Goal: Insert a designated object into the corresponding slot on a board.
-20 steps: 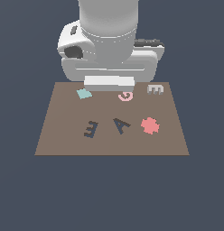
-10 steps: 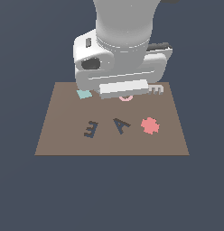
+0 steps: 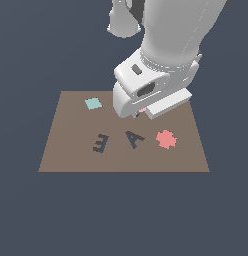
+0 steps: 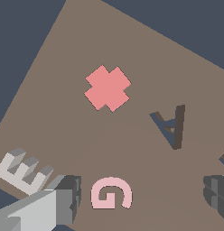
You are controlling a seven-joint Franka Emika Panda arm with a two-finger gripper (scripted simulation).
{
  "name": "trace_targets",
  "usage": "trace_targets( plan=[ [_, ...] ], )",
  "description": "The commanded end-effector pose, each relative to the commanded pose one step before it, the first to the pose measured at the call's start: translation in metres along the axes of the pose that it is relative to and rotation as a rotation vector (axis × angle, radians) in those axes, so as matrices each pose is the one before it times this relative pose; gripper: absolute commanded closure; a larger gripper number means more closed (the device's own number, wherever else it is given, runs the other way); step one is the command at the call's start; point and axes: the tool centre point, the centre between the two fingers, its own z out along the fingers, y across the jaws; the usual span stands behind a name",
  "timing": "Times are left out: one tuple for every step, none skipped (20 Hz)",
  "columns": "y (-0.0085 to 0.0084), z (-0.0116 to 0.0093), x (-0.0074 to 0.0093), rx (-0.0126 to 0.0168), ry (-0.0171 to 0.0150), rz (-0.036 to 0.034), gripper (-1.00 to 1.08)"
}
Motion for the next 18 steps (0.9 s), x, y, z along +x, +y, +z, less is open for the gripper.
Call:
trace_targets(
  plan=[
    [-0.01754, 0.00805, 0.00514, -0.00173, 0.00214, -0.12642, -0.92],
    [-0.00736, 0.00342, 0.00226, -0.0009, 0.0009, -0.05383, -0.92],
    [-0.0075, 0.00348, 0.00228, -0.00093, 0.00091, -0.05473, -0.92],
    [-0.00754, 0.0035, 0.00228, -0.00094, 0.0009, -0.055, -0.92],
    [-0.00733, 0.00339, 0.0022, -0.00091, 0.00087, -0.05334, -0.92],
    [-0.00707, 0.00327, 0.00211, -0.00088, 0.00083, -0.05141, -0.92],
    [-0.00681, 0.00315, 0.00202, -0.00085, 0.00079, -0.04944, -0.92],
    [-0.00655, 0.00303, 0.00193, -0.00082, 0.00075, -0.04746, -0.92],
    [-0.00628, 0.0029, 0.00183, -0.00079, 0.00071, -0.04547, -0.92],
    [-0.00601, 0.00278, 0.00174, -0.00076, 0.00067, -0.04345, -0.92],
    [-0.00574, 0.00265, 0.00165, -0.00072, 0.00064, -0.04142, -0.92],
    [-0.00546, 0.00253, 0.00156, -0.00069, 0.0006, -0.03938, -0.92],
    [-0.00518, 0.0024, 0.00146, -0.00066, 0.00055, -0.03733, -0.92],
    [-0.0049, 0.00228, 0.00136, -0.00063, 0.00051, -0.03529, -0.92],
    [-0.00463, 0.00215, 0.00127, -0.00059, 0.00047, -0.03326, -0.92],
    [-0.00435, 0.00202, 0.00119, -0.00055, 0.00044, -0.0312, -0.92],
    [-0.00406, 0.00189, 0.00111, -0.00051, 0.00041, -0.02912, -0.92],
    [-0.00379, 0.00177, 0.00101, -0.00048, 0.00036, -0.02714, -0.92]
  ],
)
